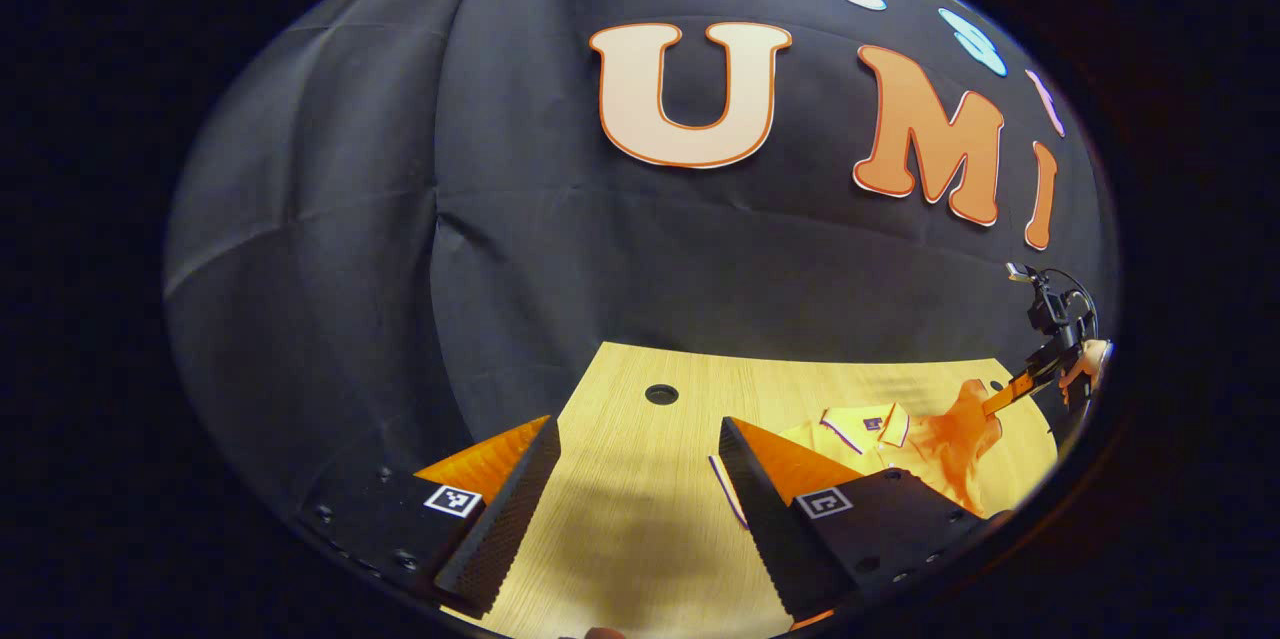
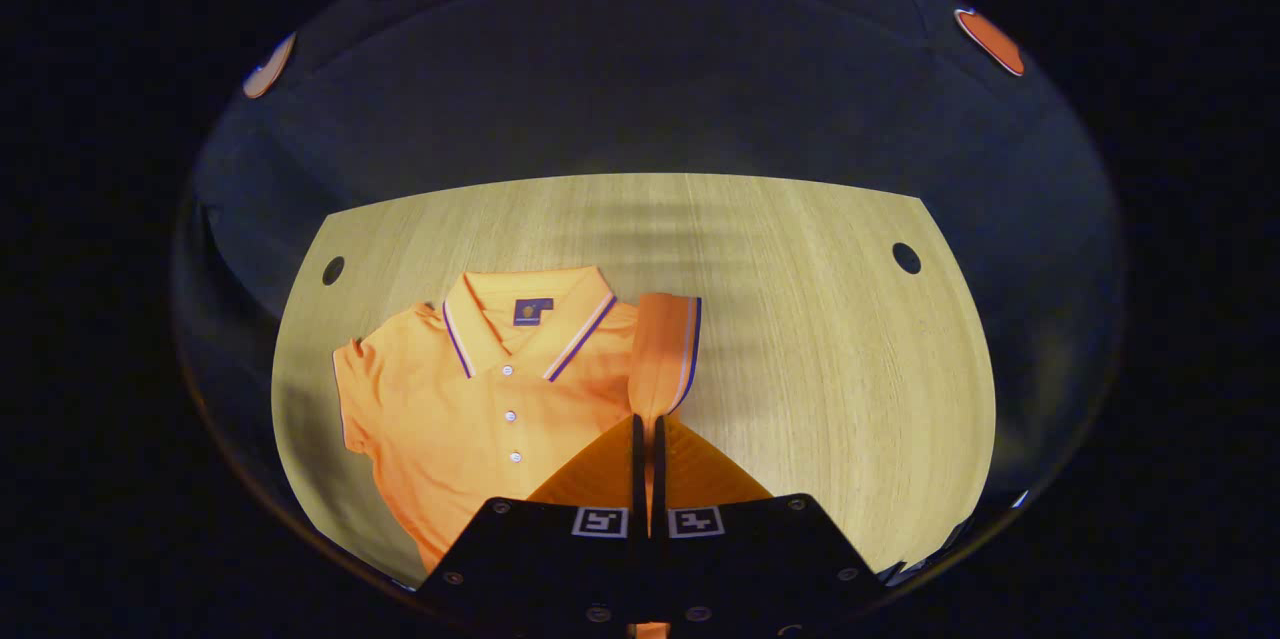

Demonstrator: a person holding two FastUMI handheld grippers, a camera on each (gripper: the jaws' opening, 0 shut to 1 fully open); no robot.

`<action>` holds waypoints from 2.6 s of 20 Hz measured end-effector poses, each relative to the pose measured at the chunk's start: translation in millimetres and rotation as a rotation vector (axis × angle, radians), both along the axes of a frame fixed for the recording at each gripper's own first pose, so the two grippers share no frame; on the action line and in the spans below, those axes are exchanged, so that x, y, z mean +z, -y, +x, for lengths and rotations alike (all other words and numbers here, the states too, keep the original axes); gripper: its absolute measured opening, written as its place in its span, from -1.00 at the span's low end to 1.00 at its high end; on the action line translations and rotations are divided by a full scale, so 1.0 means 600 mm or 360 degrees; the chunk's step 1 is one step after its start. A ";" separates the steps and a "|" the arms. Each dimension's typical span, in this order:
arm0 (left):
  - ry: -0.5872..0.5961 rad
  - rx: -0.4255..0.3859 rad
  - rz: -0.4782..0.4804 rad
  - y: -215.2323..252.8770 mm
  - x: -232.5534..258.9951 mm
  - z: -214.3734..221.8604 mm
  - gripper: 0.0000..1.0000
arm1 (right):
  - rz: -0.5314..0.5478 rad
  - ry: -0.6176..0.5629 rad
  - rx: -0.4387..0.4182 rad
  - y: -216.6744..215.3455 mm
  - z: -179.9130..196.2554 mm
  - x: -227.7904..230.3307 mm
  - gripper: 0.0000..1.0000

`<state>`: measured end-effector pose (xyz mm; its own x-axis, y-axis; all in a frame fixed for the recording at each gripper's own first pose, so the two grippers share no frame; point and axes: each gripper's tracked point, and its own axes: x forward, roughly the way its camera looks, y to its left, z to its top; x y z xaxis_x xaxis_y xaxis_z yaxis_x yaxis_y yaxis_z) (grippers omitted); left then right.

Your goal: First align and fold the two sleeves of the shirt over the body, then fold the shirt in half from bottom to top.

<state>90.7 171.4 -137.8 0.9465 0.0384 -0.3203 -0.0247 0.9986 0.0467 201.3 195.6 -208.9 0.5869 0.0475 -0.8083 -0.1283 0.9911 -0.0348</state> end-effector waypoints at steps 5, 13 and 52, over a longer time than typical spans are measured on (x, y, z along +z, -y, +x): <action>-0.0036 0.0014 -0.0016 -0.027 -0.017 -0.007 0.96 | 0.0072 -0.0065 0.0161 -0.097 -0.016 -0.033 -0.99; -0.0100 -0.0002 -0.0011 -0.025 -0.045 -0.008 0.96 | 0.0120 -0.0122 0.0387 -0.197 -0.032 -0.097 -0.67; -0.1427 0.0005 0.0059 0.170 -0.428 0.163 0.96 | 0.0292 0.0957 0.0127 0.190 -0.050 0.282 0.98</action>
<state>188.6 69.6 -394.7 0.3414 0.0658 -0.9376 0.0336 0.9961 0.0821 171.4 81.9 -39.6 0.9248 0.2163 -0.3129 -0.2127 0.9760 0.0461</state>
